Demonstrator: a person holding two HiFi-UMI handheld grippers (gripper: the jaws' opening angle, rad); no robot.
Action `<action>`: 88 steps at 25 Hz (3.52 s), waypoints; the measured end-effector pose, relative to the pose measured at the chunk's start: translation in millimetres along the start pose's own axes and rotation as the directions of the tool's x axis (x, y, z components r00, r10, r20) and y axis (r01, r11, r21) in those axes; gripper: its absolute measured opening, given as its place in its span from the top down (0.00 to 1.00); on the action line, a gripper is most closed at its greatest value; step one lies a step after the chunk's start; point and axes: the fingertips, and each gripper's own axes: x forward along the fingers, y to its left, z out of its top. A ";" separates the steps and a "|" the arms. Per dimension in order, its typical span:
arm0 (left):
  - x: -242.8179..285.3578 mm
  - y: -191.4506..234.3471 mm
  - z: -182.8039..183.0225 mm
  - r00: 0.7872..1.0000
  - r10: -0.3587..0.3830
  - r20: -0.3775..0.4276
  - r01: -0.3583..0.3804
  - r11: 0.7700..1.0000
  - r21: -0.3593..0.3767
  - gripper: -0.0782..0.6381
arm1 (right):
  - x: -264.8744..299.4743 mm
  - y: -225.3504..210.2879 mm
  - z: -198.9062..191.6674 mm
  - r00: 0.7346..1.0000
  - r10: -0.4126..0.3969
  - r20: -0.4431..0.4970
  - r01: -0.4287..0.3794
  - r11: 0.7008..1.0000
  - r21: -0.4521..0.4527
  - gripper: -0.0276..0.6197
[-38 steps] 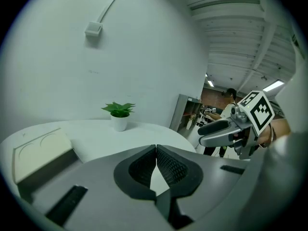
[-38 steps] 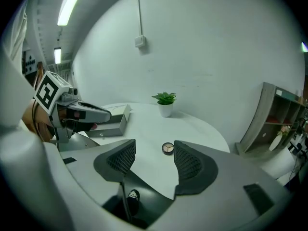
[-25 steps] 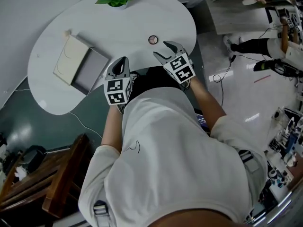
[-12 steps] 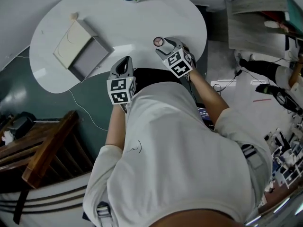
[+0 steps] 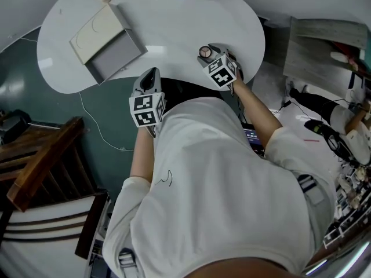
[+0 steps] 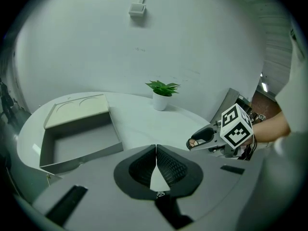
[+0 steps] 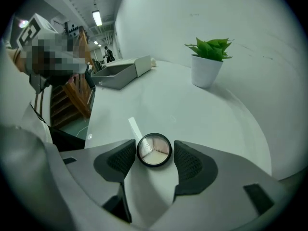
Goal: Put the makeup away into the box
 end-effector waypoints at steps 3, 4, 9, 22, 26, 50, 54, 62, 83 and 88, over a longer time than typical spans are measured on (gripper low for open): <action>-1.8 9.5 2.0 1.000 -0.014 0.010 0.015 1.000 -0.003 0.86 | 4.3 4.3 -2.0 1.000 -0.004 -0.026 0.005 1.000 0.019 0.63; -1.4 12.8 2.9 1.000 -0.024 0.013 0.024 1.000 -0.002 0.86 | 4.6 5.5 -0.2 1.000 -0.003 -0.025 0.004 0.999 0.034 0.63; -1.2 27.1 12.9 0.996 -0.080 0.026 0.079 0.996 0.029 0.86 | -0.4 8.7 19.8 0.999 -0.036 0.008 0.035 0.995 0.093 0.62; -6.6 59.3 51.8 0.989 -0.113 0.097 0.107 0.992 0.066 0.86 | -21.8 3.0 90.9 0.984 -0.092 0.150 0.050 0.964 0.262 0.62; -10.7 72.4 50.9 0.990 -0.085 0.113 0.082 0.996 0.035 0.86 | -17.5 8.9 113.4 0.981 -0.052 0.187 -0.003 0.960 0.281 0.62; -84.8 193.4 -13.8 0.965 0.211 0.158 -0.164 0.950 -0.267 0.86 | 29.3 120.2 237.3 0.956 0.211 0.203 -0.214 0.977 -0.007 0.62; -94.4 214.5 -23.0 0.957 0.238 0.162 -0.182 0.936 -0.301 0.86 | 34.8 144.2 255.0 0.949 0.246 0.198 -0.243 0.969 -0.036 0.62; -107.3 256.1 -35.6 0.957 0.237 0.168 -0.173 0.929 -0.326 0.86 | 53.9 194.2 285.5 0.945 0.277 0.173 -0.265 0.960 -0.086 0.62; -76.9 351.7 -57.2 0.992 0.071 0.106 -0.042 0.966 -0.254 0.86 | 136.7 271.4 312.6 0.973 0.232 -0.007 -0.232 0.970 -0.070 0.62; -72.0 348.3 -61.8 0.995 0.041 0.087 -0.018 0.968 -0.249 0.86 | 149.2 278.9 310.4 0.971 0.230 -0.061 -0.236 0.965 -0.117 0.62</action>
